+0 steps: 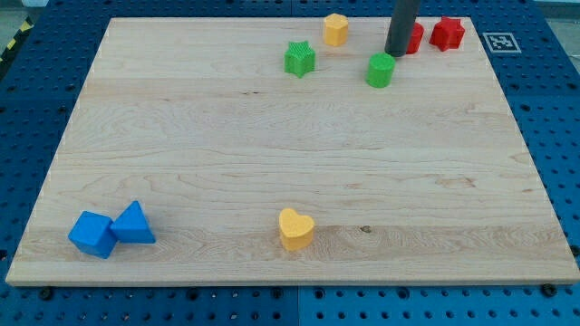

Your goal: Slide the red circle closer to the red star

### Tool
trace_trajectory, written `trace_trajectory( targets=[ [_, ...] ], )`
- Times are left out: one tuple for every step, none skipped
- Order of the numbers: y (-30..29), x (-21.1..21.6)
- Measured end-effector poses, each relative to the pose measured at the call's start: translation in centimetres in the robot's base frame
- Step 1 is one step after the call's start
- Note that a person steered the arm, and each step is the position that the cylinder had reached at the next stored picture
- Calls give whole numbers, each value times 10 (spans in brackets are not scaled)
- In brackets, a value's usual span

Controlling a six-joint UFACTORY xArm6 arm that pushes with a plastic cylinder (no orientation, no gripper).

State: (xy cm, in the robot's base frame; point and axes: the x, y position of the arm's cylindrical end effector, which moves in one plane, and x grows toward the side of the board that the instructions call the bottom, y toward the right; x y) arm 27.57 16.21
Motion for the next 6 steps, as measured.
trace_trajectory(
  targets=[
    [17, -2],
    [34, -6],
    [44, -8],
    [48, -17],
    [47, -8],
    [41, 0]
  ],
)
